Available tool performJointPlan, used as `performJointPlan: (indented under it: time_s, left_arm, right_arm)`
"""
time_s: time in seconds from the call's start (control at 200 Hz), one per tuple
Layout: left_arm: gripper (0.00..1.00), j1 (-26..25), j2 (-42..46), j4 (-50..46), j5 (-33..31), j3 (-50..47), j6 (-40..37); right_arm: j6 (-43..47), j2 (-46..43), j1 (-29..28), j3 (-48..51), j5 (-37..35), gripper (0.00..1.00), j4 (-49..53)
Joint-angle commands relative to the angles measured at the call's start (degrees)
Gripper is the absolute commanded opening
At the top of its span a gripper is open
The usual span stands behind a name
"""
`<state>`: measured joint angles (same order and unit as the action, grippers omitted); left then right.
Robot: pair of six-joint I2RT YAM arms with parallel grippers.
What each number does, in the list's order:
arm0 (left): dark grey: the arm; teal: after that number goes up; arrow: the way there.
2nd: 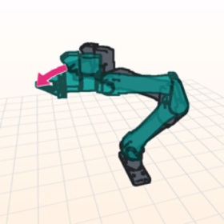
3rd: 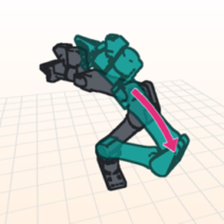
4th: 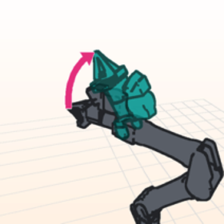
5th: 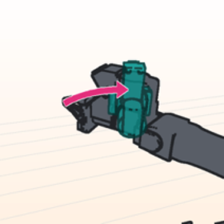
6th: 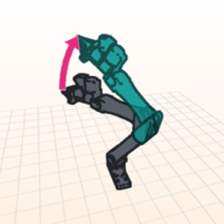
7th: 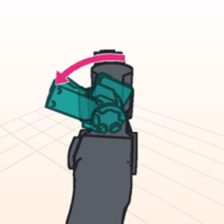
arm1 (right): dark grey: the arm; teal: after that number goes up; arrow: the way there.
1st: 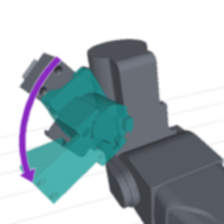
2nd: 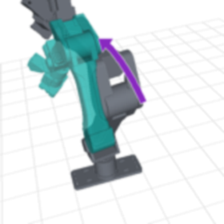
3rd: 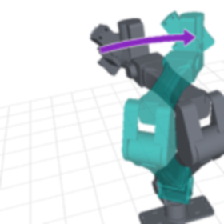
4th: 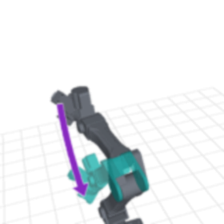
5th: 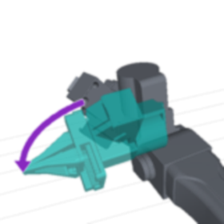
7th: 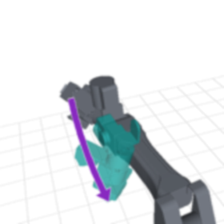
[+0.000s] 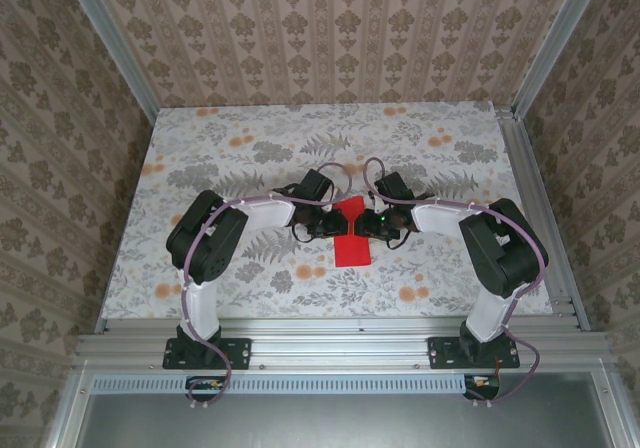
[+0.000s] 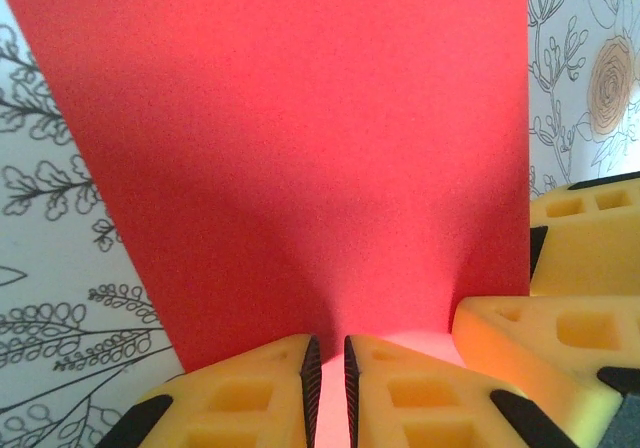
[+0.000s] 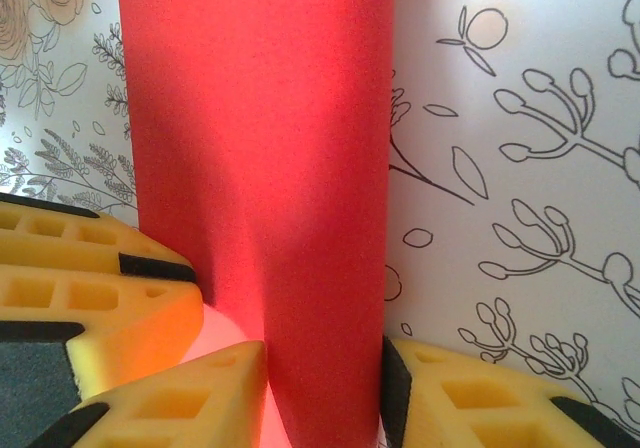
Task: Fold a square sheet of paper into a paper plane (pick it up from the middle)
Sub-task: Hold the square sheet of paper at the center of the table, then fold the square sheet of paper in half at the center of the table.
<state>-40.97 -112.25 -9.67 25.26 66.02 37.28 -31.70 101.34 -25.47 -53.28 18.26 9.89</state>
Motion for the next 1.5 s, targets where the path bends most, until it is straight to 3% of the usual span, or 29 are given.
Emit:
performJointPlan:
  time_s: [0.0,0.205,0.395,0.485,0.59,0.815,1.495]
  left_arm:
    - [0.19,-0.42,-2.68,-3.61,-3.01,-1.76,-1.85]
    - [0.19,-0.40,-3.32,-4.04,-3.55,-2.23,-2.30]
    - [0.19,-0.49,-3.92,-4.12,-3.70,-2.30,-2.71]
    - [0.19,-0.44,-4.03,-4.03,-3.81,-2.14,-2.79]
    - [0.19,-0.49,-4.03,-4.03,-3.83,-2.25,-2.82]
    - [0.19,-0.51,-4.21,-3.77,-3.72,-2.30,-2.93]
    - [0.19,-0.46,-5.33,-4.92,-4.77,-1.91,-3.44]
  right_arm:
    - [-0.41,0.52,-0.45,0.90,-3.14,0.42,4.32]
    - [0.06,-4.23,0.13,0.51,-3.66,0.51,6.61]
    - [0.55,-10.15,1.81,1.83,-1.23,0.53,7.88]
    - [-0.81,-12.77,2.49,3.51,1.74,0.49,6.03]
    - [-6.29,-13.76,2.76,6.46,10.89,0.39,-3.10]
    - [-9.31,-10.39,2.18,6.83,14.13,0.25,-8.32]
    - [-1.20,2.90,2.73,-1.53,9.13,0.24,-0.01]
